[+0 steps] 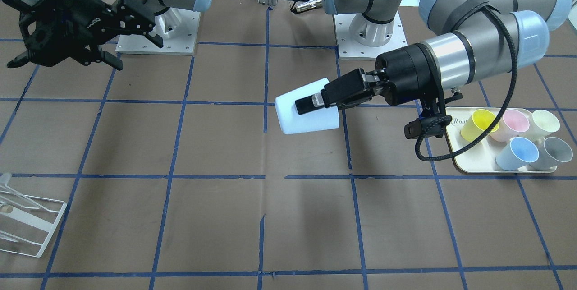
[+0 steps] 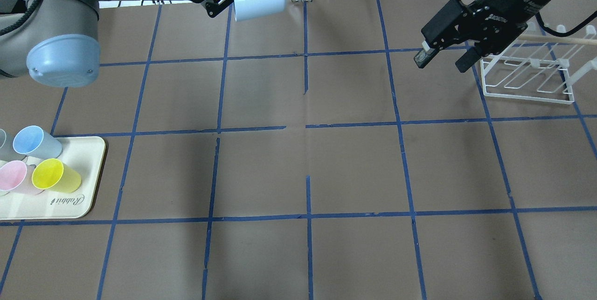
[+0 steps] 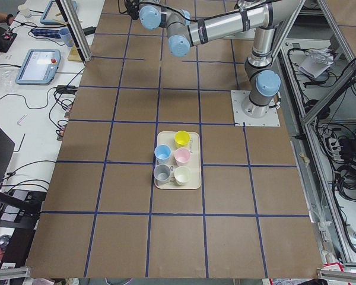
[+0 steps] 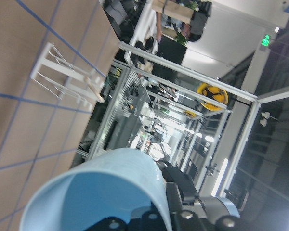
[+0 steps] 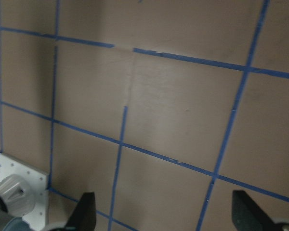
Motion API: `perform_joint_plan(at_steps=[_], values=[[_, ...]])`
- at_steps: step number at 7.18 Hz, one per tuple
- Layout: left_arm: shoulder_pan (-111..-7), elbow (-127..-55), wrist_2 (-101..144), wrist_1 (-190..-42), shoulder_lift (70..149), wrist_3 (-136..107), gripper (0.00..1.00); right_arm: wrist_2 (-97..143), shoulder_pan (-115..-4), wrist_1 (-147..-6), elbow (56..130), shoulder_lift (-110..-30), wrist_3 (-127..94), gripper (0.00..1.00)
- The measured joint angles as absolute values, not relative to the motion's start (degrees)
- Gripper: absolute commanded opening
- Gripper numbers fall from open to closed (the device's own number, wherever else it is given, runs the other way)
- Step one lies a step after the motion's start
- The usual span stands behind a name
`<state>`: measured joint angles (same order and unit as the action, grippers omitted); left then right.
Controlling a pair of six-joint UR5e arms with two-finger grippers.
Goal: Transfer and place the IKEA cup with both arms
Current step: 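Open the right gripper and pull it back while the left gripper holds the cup, then carry the cup with the left gripper down onto the white tray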
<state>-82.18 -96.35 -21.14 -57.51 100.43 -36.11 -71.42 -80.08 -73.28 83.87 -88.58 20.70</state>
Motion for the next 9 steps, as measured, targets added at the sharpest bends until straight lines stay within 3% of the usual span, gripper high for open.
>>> perform_joint_plan(at_steps=[4,9], values=[[-81.9,-95.6,-50.3,-64.0,99.5,-22.2,0.00,-83.1,-87.3,-87.5,88.8,-86.7,0.9,1.00],[-77.2,-91.3,-87.3,-84.5,99.5,7.9,0.00,-85.7,-90.1,-88.3,82.9,-85.5,-4.5,1.00]])
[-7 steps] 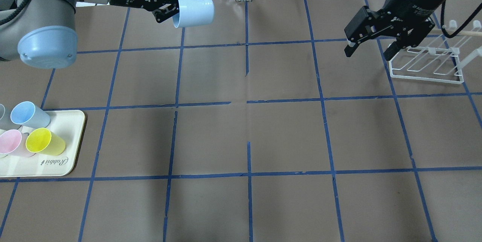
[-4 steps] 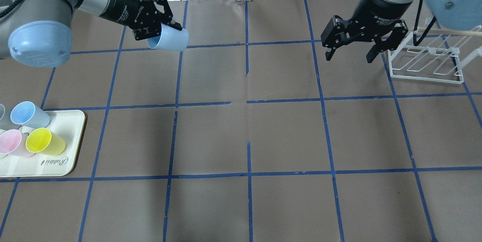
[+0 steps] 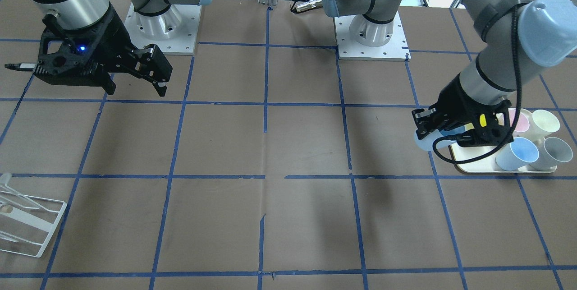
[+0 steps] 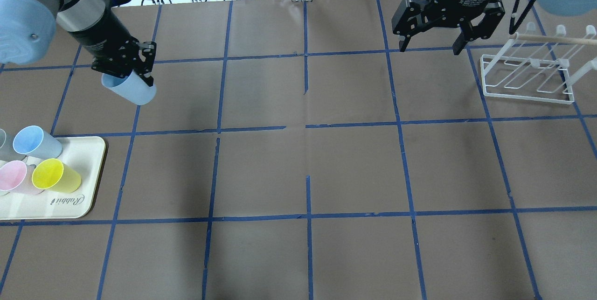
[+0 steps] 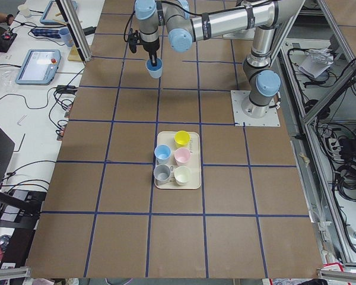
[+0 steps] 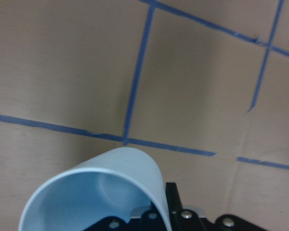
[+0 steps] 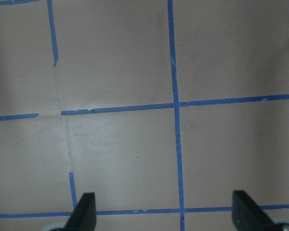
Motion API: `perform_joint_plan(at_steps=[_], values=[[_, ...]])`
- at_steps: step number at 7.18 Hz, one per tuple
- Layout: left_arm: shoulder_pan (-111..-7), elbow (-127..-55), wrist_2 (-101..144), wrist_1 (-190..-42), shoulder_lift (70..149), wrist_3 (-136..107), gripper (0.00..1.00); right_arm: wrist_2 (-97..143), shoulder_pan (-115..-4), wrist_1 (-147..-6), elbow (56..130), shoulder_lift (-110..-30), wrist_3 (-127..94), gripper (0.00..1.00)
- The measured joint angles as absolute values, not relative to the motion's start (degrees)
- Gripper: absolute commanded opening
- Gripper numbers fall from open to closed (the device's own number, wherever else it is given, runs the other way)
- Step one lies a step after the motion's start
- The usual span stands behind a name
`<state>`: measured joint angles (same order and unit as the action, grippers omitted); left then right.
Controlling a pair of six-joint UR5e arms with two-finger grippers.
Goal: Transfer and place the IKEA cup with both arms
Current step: 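Carry the cup with the left gripper down onto the white tray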
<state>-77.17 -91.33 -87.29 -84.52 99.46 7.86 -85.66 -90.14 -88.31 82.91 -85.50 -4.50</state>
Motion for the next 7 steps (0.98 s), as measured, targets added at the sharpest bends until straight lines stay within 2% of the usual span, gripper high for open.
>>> perform_joint_plan(at_steps=[3,7], values=[[-70.5,-93.2,-95.7,-83.5,102.4,18.9,0.00,-89.4,-90.4,-87.3,82.2,-85.6,-8.6,1.00],[-62.8,-102.8,-97.7,-66.6,105.8,27.8,0.00,-89.3,-90.9,-87.9,82.5,-85.6,-10.8,1.00]])
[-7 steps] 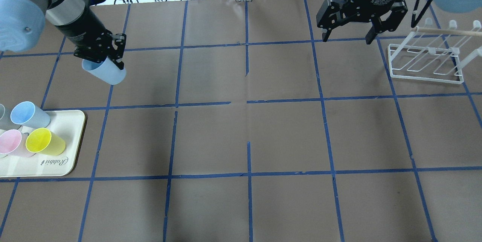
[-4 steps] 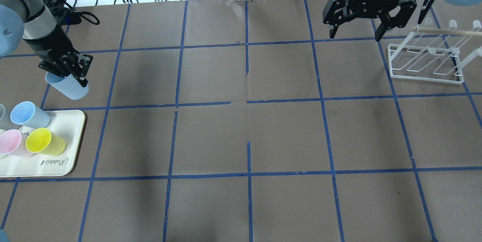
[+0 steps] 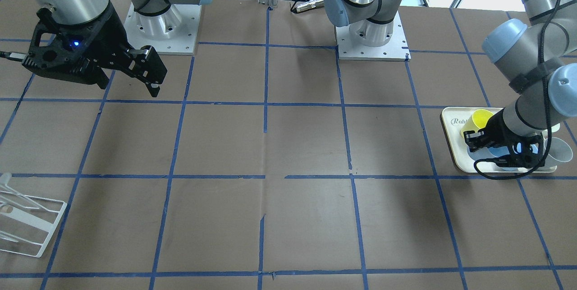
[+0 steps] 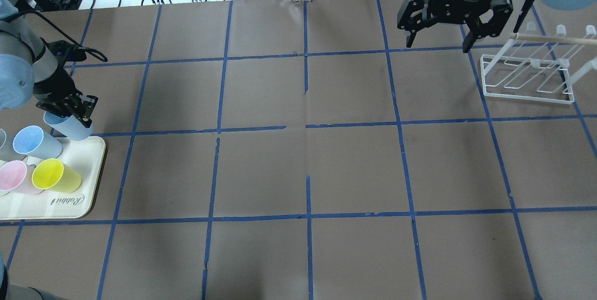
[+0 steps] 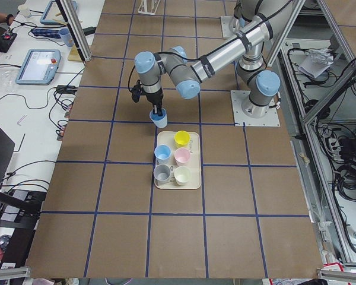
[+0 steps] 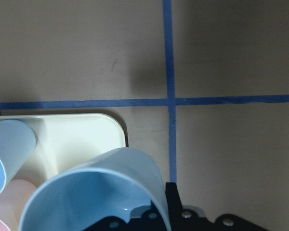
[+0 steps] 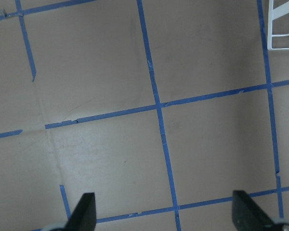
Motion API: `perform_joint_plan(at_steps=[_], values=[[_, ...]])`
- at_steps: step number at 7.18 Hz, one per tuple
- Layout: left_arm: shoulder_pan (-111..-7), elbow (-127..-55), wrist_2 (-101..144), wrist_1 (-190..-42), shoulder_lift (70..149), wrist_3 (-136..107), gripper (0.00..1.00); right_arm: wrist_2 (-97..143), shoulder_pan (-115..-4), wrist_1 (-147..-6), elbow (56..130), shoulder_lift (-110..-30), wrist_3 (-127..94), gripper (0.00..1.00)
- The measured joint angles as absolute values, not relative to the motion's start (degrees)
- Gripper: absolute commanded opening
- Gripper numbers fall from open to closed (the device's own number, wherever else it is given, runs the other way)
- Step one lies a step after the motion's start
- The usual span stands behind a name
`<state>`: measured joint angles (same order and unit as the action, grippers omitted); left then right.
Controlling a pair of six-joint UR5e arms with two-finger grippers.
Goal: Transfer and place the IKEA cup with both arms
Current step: 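Carry the cup with the left gripper down onto the white tray, then set the cup upright on the tray and open the left gripper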
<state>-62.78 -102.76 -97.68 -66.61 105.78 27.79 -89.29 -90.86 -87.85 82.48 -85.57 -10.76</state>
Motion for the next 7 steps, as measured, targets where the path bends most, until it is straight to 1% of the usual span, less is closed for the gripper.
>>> perform_joint_plan(at_steps=[2,4,5,7], values=[[-60.9,-104.9,-97.7,-64.2,107.0,29.7,0.00,-89.2,-90.9,-87.9,82.5,-85.6,-10.8,1.00],[-60.0,-105.1,-97.8,-63.4,108.8,31.3,0.00,-89.2,-90.9,-87.9,82.5,-85.6,-10.7,1.00],[-59.5,-105.1,-97.8,-62.5,109.5,31.5,0.03,-89.2,-90.9,-87.9,82.5,-85.6,-10.7,1.00],[-59.0,-105.2,-97.9,-61.6,110.2,31.7,0.14,-89.2,-90.9,-87.9,82.5,-85.5,-10.7,1.00]])
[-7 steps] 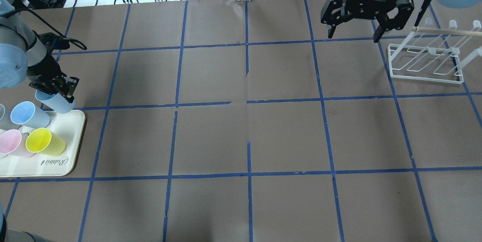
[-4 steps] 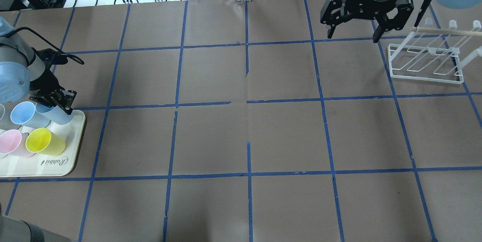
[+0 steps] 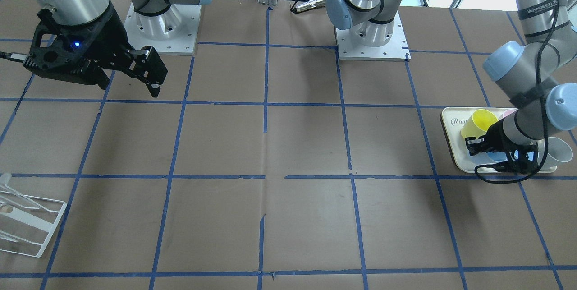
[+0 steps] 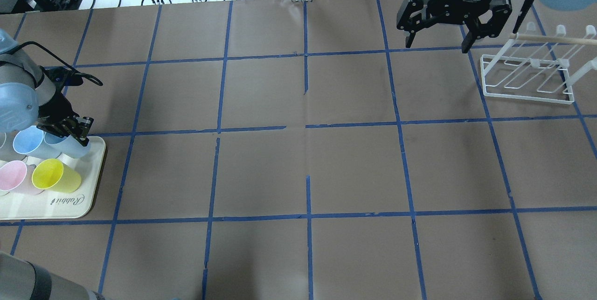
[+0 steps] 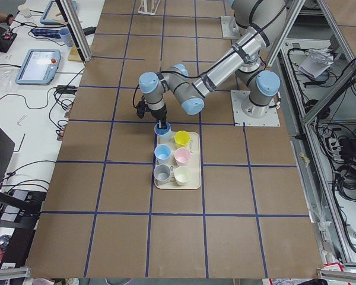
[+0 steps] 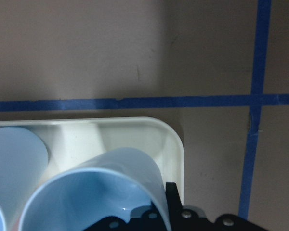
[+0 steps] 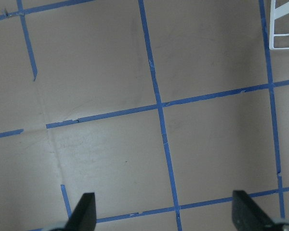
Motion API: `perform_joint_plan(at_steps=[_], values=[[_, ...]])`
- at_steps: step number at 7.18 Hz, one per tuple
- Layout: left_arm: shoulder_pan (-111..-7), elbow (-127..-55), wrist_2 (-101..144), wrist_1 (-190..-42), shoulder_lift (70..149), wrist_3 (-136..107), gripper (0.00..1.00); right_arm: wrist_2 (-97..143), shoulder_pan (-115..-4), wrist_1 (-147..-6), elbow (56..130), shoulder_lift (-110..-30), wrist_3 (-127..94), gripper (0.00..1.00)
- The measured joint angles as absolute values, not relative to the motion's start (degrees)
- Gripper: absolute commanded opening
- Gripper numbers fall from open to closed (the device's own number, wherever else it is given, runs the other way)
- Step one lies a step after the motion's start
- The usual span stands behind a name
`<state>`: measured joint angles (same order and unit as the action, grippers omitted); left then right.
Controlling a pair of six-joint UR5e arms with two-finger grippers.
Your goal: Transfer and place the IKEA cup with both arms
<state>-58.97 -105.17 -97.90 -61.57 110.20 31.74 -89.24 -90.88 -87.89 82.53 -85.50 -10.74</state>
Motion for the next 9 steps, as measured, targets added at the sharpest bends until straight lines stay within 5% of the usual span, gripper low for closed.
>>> perform_joint_plan(at_steps=[1,2,9], values=[[-58.7,-105.2,-98.2,-61.5,110.4,31.8,0.37,-89.2,-90.9,-87.9,82.5,-85.5,-10.8,1.00],[-58.2,-105.2,-98.7,-61.4,110.8,31.9,0.99,-89.2,-90.9,-87.9,82.5,-85.4,-10.9,1.00],[-62.7,-97.5,-95.9,-75.2,105.2,30.8,1.00,-89.3,-90.9,-87.9,82.5,-85.5,-10.6,1.00]])
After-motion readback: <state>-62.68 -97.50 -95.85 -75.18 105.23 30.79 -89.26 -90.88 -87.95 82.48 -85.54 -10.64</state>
